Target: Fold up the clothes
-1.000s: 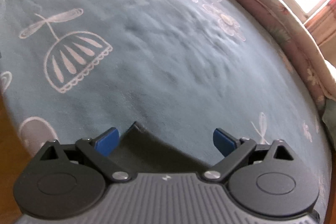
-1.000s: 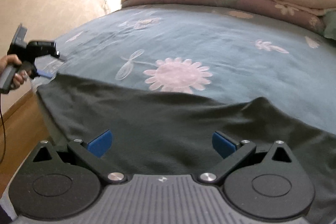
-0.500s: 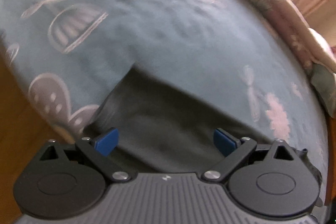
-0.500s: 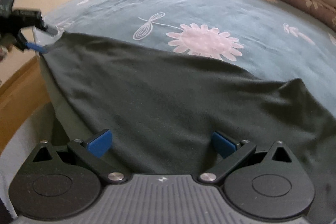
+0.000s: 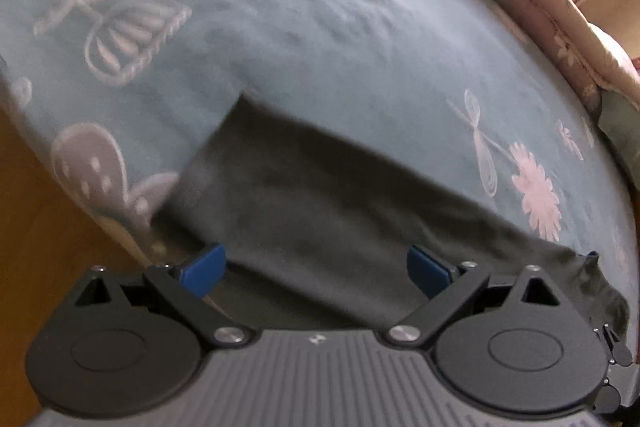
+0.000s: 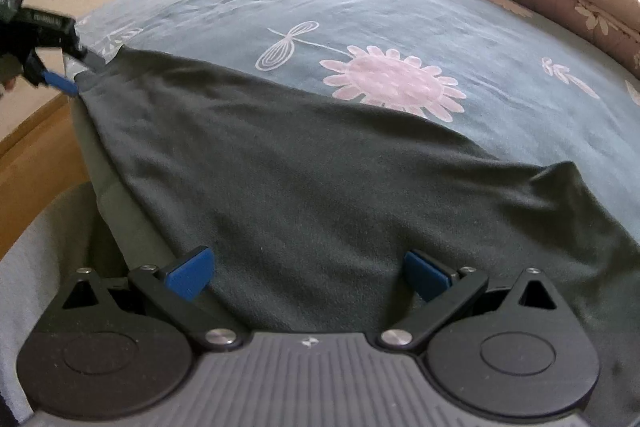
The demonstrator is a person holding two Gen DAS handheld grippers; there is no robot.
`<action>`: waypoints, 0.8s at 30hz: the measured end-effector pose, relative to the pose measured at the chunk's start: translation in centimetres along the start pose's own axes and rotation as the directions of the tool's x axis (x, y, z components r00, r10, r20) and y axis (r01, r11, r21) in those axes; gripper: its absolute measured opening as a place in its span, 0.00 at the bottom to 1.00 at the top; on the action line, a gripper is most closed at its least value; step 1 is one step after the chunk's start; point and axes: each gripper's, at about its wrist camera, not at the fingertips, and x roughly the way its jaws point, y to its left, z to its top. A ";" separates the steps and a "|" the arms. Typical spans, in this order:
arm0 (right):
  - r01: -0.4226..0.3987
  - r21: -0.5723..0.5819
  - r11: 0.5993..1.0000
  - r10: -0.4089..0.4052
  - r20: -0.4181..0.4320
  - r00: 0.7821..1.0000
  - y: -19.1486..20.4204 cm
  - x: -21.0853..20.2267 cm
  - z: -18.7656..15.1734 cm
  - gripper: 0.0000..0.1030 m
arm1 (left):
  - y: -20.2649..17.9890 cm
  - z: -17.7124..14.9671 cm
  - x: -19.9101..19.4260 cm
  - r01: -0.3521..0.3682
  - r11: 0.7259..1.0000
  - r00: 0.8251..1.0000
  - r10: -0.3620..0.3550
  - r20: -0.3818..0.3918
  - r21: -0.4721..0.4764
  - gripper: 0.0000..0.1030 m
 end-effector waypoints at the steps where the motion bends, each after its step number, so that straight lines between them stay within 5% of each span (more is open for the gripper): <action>1: 0.002 -0.002 1.000 -0.002 0.000 1.000 0.0 0.0 0.0 1.00 | -0.3 0.6 -0.1 0.034 0.999 0.999 -0.034 0.019 -0.001 0.94; 6: 0.009 -0.005 1.000 -0.009 0.000 1.000 0.1 0.1 0.0 1.00 | -2.6 2.9 2.6 0.179 0.982 0.984 -0.177 0.035 -0.066 0.94; 9: 0.012 -0.013 1.000 -0.012 0.001 1.000 0.1 0.2 0.0 1.00 | -3.6 3.6 4.6 0.172 0.983 0.985 -0.170 0.024 -0.069 0.94; 15: 0.016 -0.021 1.000 -0.016 0.000 1.000 0.1 0.2 0.0 1.00 | 0.0 3.8 5.8 0.041 0.988 0.997 -0.031 0.065 -0.151 0.94; 19: 0.020 -0.024 1.000 -0.020 0.001 1.000 0.1 0.2 0.0 1.00 | 1.8 3.2 4.2 0.066 0.982 0.996 -0.053 0.075 -0.178 0.94; 24: 0.028 -0.026 0.999 -0.028 0.007 1.000 0.2 0.3 -0.1 1.00 | 0.4 1.1 3.0 0.104 0.994 0.991 -0.102 0.081 -0.019 0.94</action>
